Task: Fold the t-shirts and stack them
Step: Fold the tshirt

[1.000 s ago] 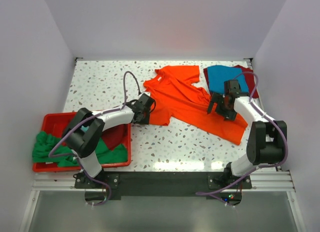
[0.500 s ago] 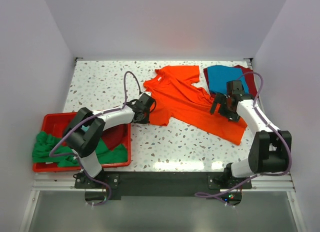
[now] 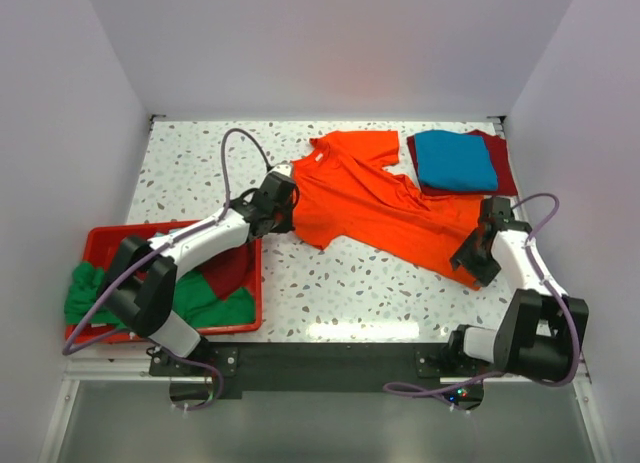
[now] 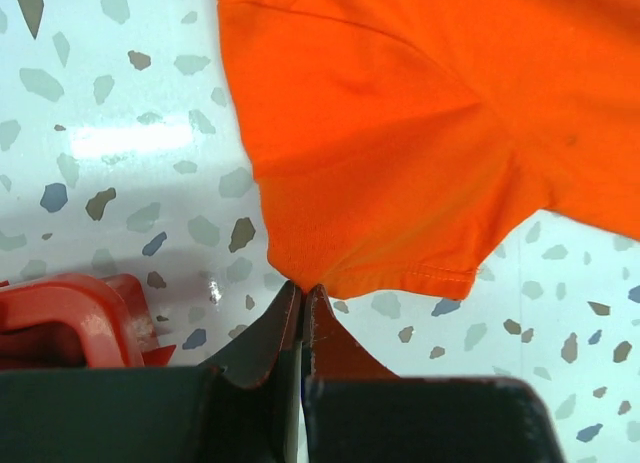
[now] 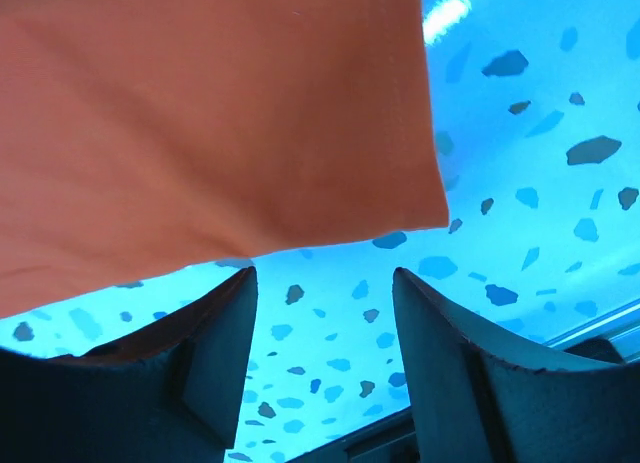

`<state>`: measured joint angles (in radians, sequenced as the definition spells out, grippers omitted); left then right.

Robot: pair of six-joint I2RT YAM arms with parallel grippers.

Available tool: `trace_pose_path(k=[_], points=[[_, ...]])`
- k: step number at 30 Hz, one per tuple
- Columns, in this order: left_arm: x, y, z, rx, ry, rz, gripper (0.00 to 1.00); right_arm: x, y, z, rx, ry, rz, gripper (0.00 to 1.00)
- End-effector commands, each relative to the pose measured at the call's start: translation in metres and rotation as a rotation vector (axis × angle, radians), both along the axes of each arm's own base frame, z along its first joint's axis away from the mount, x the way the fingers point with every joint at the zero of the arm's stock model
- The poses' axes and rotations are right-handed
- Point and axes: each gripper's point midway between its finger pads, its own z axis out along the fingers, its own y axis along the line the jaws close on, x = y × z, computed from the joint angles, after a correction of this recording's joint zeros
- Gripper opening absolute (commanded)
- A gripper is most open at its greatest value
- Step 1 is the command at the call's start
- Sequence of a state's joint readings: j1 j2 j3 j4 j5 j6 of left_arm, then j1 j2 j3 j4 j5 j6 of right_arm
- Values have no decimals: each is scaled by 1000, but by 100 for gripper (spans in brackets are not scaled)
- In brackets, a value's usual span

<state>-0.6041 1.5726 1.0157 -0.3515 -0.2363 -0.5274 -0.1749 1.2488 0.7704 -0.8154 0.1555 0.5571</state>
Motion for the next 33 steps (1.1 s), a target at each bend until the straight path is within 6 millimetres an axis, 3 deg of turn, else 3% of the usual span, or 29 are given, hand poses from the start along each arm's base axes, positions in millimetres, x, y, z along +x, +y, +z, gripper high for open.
trace_pose_path(k=[1,5,11,24,27,30,31,33], points=[[6,-7,15,-73,-55,-22,0,-14,0,-13,48,65,-88,57],[9,-10,23,-104,-77,-26,0,-14,-17,-13,35,71,-160,49],[13,0,16,-113,-58,-11,0,-12,-34,-6,6,77,-204,44],[13,15,13,-111,-56,17,0,-16,-24,-48,73,148,-241,21],[12,17,12,-110,-55,20,0,-15,-22,-54,89,152,-246,17],[12,17,12,-108,-53,21,0,-15,-21,-57,88,151,-251,9],[12,18,11,-105,-49,21,0,-16,-21,-58,88,153,-251,3],[15,18,16,-107,-58,21,0,-15,-24,-54,72,145,-241,0]])
